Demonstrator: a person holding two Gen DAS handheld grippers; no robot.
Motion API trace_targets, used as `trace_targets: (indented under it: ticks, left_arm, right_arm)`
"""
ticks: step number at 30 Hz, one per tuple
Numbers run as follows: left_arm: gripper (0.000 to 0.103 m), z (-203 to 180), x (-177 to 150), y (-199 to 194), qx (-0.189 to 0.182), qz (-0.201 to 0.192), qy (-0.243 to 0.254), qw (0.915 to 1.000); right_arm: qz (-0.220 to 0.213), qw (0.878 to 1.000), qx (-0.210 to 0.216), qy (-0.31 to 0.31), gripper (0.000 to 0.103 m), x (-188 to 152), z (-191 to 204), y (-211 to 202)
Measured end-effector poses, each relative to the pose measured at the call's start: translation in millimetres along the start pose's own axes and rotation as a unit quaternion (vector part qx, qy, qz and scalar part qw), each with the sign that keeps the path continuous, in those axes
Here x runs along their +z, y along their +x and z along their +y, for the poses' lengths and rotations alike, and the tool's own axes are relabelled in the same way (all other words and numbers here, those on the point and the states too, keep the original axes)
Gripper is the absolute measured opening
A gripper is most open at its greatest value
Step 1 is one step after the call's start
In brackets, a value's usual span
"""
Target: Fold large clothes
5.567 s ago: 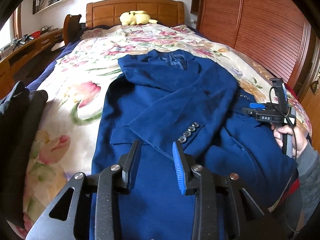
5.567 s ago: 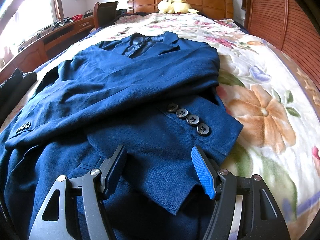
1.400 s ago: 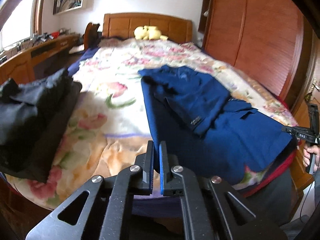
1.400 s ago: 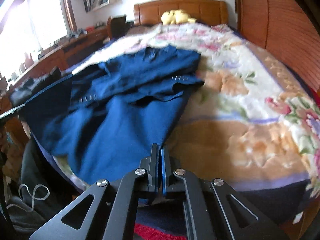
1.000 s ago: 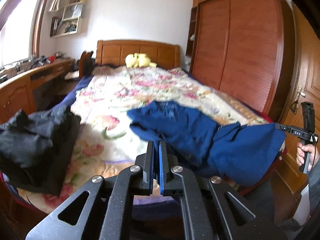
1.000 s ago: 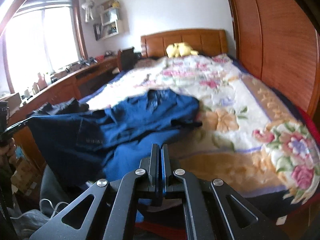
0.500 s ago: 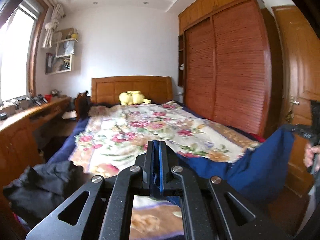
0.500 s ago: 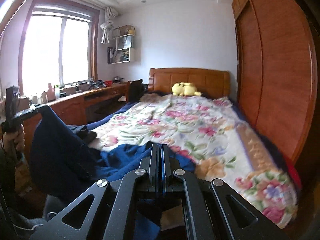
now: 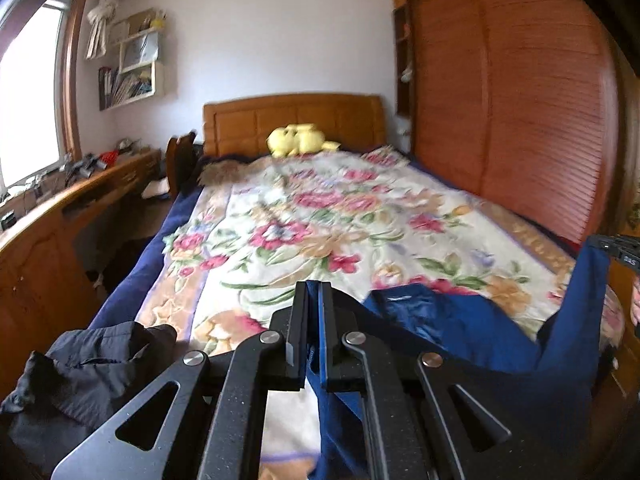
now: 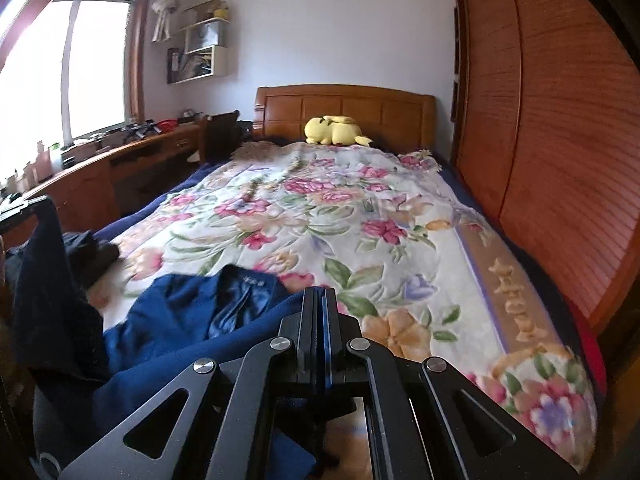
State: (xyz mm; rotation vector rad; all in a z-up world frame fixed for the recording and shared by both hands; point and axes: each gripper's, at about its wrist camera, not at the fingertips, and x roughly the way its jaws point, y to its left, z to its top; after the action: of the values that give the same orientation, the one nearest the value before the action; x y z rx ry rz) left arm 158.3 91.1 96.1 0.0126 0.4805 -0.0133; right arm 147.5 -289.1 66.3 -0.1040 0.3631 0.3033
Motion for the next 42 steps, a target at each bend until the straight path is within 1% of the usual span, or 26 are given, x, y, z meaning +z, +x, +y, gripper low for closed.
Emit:
trace_targets:
  ticks: [2, 4, 6, 7, 10, 12, 13, 15, 16, 18, 20, 21, 22, 23, 24, 25, 26, 28, 30, 31, 34, 35, 37, 39, 42]
  left_arm:
    - [0.004, 4.2, 10.4, 23.5, 0.012, 0.014, -0.008, 0.9998]
    - [0.004, 5.3, 20.1, 39.1, 0.026, 0.02, -0.008, 0.9994]
    - [0.004, 5.8, 30.1, 56.6, 0.029, 0.026, -0.009, 0.9992]
    - [0.004, 4.8, 32.5, 63.1, 0.028, 0.03, -0.011, 0.9991]
    - [0.004, -3.5, 41.1, 88.6, 0.042, 0.045, -0.002, 0.9981]
    - [0.004, -8.7, 42.1, 104.3, 0.048, 0.055, 0.001, 0.9973]
    - [0.004, -12.8, 40.4, 111.5, 0.045, 0.063, 0.004, 0.997]
    - [0.004, -19.0, 34.8, 118.7, 0.027, 0.069, 0.008, 0.9972]
    - [0.004, -23.6, 30.1, 120.7, 0.012, 0.071, 0.013, 0.9973]
    - [0.004, -33.6, 22.2, 122.0, 0.002, 0.078, 0.029, 0.9965]
    - [0.006, -41.8, 18.5, 123.7, -0.004, 0.083, 0.046, 0.9955]
    - [0.011, -45.0, 14.0, 122.7, -0.006, 0.087, 0.054, 0.9948]
    - [0.015, -46.8, 11.3, 122.0, -0.011, 0.091, 0.056, 0.9942]
    - [0.021, -48.3, 6.6, 119.8, -0.021, 0.093, 0.056, 0.9939]
    - [0.026, -49.5, 2.4, 118.0, -0.032, 0.093, 0.055, 0.9937]
    - [0.03, -50.3, -1.5, 116.8, -0.039, 0.092, 0.054, 0.9935]
    - [0.033, -51.2, -8.2, 113.8, -0.044, 0.093, 0.056, 0.9931]
    - [0.034, -51.7, -25.2, 108.8, -0.053, 0.101, 0.057, 0.9918]
    - [0.034, -51.3, -46.7, 103.8, -0.062, 0.116, 0.064, 0.9893]
    - [0.034, -51.1, -57.3, 102.1, -0.064, 0.12, 0.068, 0.9884]
    - [0.035, -47.0, -92.5, 98.5, -0.062, 0.146, 0.084, 0.9838]
    - [0.035, -44.8, -98.6, 98.8, -0.063, 0.152, 0.081, 0.9831]
    - [0.035, -34.6, -119.3, 96.7, -0.074, 0.168, 0.062, 0.9811]
    - [0.035, -27.7, -133.1, 95.7, -0.07, 0.176, 0.051, 0.9805]
    - [0.035, -18.4, -151.7, 97.9, -0.062, 0.19, 0.038, 0.9791]
  right_arm:
    - [-0.001, 1.0, -0.009, 0.003, 0.002, 14.9, -0.1, 24.4]
    - [0.0, 1.0, -0.018, 0.005, 0.002, 31.8, -0.1, 48.9]
    - [0.0, 1.0, -0.027, 0.016, 0.002, 45.8, -0.5, 66.4]
    - [-0.001, 0.999, -0.031, 0.017, 0.002, 50.2, 4.5, 73.1]
    - [-0.006, 0.999, -0.048, 0.014, 0.002, 57.4, 14.6, 97.5]
    - [-0.006, 0.998, -0.061, 0.009, 0.002, 53.6, 21.2, 110.1]
    - [0.0, 0.998, -0.059, 0.014, 0.002, 48.6, 24.6, 118.6]
    - [0.018, 0.998, -0.048, 0.021, 0.002, 37.7, 26.7, 137.1]
    - [0.031, 0.998, -0.049, 0.022, 0.002, 31.7, 30.0, 146.2]
    - [0.058, 0.996, -0.063, 0.009, 0.003, 14.5, 40.5, 159.8]
    - [0.077, 0.995, -0.07, -0.003, 0.008, 2.6, 47.7, 166.5]
    - [0.085, 0.994, -0.066, -0.009, 0.01, -1.1, 50.6, 167.5]
    - [0.093, 0.994, -0.058, -0.012, 0.02, -3.7, 53.3, 168.0]
    - [0.098, 0.994, -0.048, -0.014, 0.038, -5.5, 55.4, 167.3]
    - [0.098, 0.994, -0.041, -0.016, 0.049, -7.4, 58.2, 164.8]
    - [0.093, 0.995, -0.038, -0.019, 0.062, -10.7, 58.7, 159.7]
    - [0.087, 0.995, -0.037, -0.021, 0.071, -14.7, 60.4, 154.5]
    - [0.083, 0.996, -0.03, -0.022, 0.073, -29.4, 59.7, 143.3]
    - [0.087, 0.996, -0.022, -0.021, 0.074, -49.9, 60.9, 133.3]
    - [0.09, 0.996, -0.02, -0.017, 0.074, -62.3, 54.5, 123.3]
    - [0.113, 0.994, -0.007, -0.007, 0.074, -89.9, 41.2, 125.9]
    - [0.12, 0.993, -0.001, -0.005, 0.074, -98.1, 37.4, 125.8]
    - [0.131, 0.991, 0.016, 0.0, 0.074, -111.7, 30.3, 126.6]
    - [0.146, 0.989, 0.004, 0.004, 0.074, -120.5, 24.4, 126.8]
    - [0.156, 0.988, 0.004, 0.016, 0.074, -131.6, 15.4, 124.6]
